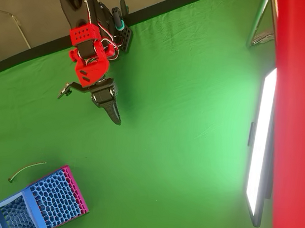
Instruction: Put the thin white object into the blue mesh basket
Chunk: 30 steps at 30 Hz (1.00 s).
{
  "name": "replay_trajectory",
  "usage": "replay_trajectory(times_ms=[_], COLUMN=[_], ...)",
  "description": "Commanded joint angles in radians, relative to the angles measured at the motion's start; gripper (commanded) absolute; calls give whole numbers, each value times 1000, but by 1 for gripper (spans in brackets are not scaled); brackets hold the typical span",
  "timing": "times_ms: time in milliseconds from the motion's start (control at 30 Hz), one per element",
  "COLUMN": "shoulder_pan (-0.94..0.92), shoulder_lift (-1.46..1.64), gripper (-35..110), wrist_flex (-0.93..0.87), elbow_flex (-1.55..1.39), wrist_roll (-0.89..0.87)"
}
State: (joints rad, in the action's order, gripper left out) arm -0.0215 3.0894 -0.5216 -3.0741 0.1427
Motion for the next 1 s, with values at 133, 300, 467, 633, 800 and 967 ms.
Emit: replay_trajectory(times_ms=[133, 300, 467, 633, 800, 967], shoulder_pan=[8, 9, 11, 17, 20, 21], shoulder_lift=[91, 147, 161, 184, 230, 235], gripper=[1, 1, 1, 1, 1, 1], wrist_flex=[-135, -196, -241, -268, -327, -337], elbow_flex=[-9, -9, -9, -9, -9, -9], wrist_roll=[-48, -63, -80, -80, -87, -89])
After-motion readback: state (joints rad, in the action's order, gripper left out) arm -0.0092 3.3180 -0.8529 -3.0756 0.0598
